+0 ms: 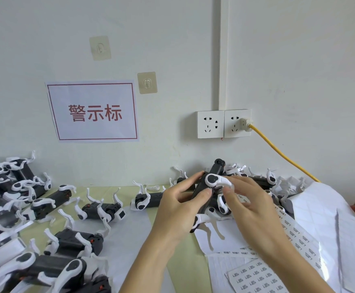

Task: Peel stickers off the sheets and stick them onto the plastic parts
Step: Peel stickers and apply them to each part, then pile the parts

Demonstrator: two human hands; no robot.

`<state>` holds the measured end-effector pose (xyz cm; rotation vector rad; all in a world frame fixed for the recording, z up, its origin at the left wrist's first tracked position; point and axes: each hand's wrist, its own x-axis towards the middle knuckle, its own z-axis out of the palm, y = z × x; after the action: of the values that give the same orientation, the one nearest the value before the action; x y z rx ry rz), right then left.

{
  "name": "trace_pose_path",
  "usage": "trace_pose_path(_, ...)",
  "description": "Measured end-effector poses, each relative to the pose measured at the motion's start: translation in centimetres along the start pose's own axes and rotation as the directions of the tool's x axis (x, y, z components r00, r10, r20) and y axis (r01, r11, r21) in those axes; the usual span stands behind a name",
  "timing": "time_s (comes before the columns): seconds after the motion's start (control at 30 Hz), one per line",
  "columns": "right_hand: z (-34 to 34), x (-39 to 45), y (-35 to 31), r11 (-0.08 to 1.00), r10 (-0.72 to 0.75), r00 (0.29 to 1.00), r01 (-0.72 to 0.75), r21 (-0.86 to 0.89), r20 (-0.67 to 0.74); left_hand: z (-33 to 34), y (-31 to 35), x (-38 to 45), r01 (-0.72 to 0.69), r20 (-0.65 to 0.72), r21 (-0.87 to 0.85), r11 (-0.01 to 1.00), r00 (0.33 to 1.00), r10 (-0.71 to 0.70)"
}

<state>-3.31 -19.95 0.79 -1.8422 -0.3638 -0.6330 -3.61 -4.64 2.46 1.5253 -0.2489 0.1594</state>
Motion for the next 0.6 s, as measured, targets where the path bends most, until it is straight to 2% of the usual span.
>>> trace_pose_path(0.27,-0.08,-0.10,-0.22,0.997,0.007,1.000,-0.007,0.079,-0.004,0.18,0.62,-0.49,0.049,0.020,-0.009,0.999,0.999,-0.048)
trace_pose_path(0.43,-0.10,-0.18,-0.33,0.998,0.013,1.000,-0.014,0.062,0.002,0.43,0.81,-0.59,0.046,-0.007,-0.036,0.998,0.999,-0.046)
trace_pose_path(0.6,-0.04,-0.23,-0.51,0.997,0.020,1.000,-0.021,0.070,0.014,0.20,0.86,-0.56,0.105,-0.030,-0.050,0.993,0.994,-0.107)
